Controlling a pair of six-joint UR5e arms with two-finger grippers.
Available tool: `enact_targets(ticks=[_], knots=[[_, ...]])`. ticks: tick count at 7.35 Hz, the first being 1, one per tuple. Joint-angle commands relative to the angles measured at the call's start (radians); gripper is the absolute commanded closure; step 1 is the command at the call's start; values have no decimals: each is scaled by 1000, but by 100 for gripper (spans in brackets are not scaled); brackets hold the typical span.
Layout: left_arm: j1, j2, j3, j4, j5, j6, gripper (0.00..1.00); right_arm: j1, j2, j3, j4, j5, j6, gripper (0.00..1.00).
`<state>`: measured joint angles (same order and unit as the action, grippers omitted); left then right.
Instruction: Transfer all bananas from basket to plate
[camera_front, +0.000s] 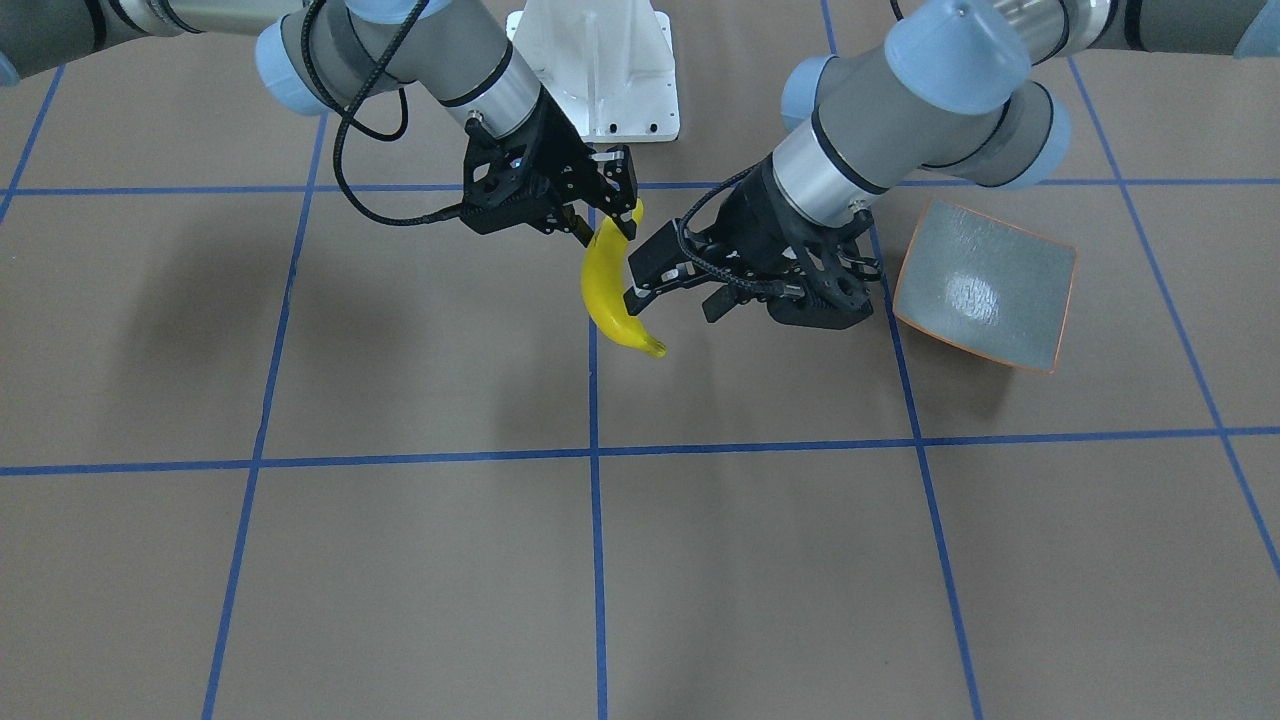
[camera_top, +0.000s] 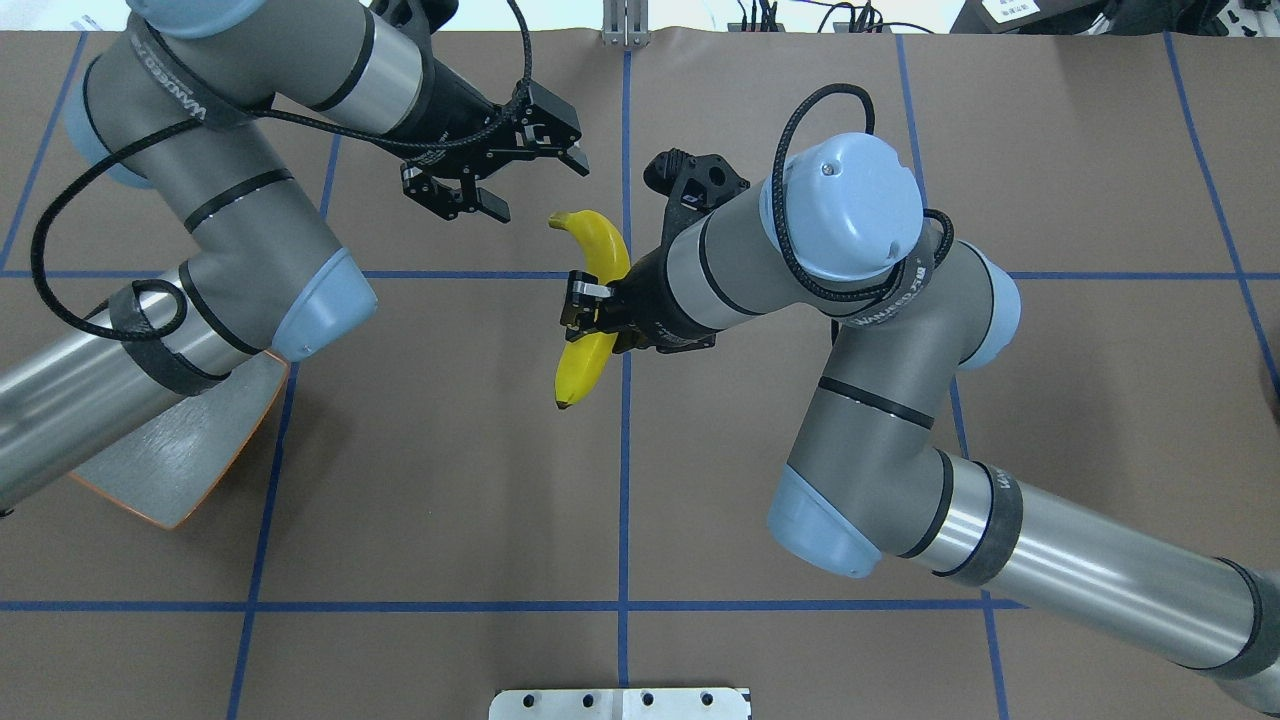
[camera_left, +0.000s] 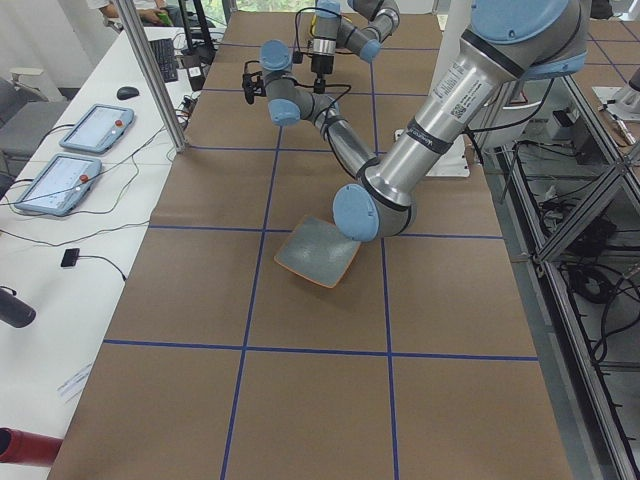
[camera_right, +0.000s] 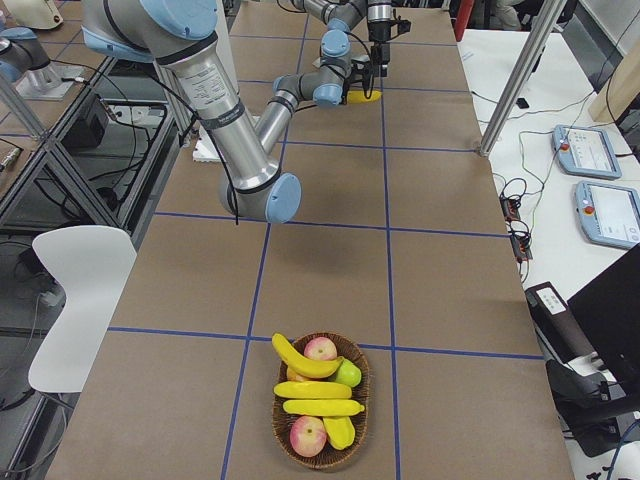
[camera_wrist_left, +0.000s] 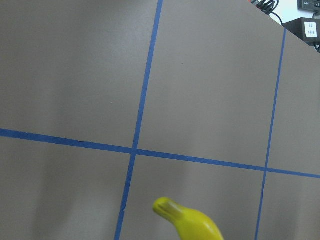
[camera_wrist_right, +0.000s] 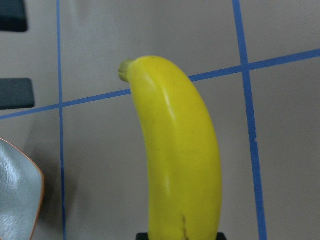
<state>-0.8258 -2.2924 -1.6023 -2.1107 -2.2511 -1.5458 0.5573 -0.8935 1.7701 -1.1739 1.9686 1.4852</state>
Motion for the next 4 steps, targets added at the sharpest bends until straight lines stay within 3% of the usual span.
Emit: enact_targets(ticks=[1,4], knots=[[36,-4,2,0,22,-43,1,-10,8,-1,11,-37,9,100],[69,-12,1,0,56,-54,1,-11,27,-3,10,-60,10,100]])
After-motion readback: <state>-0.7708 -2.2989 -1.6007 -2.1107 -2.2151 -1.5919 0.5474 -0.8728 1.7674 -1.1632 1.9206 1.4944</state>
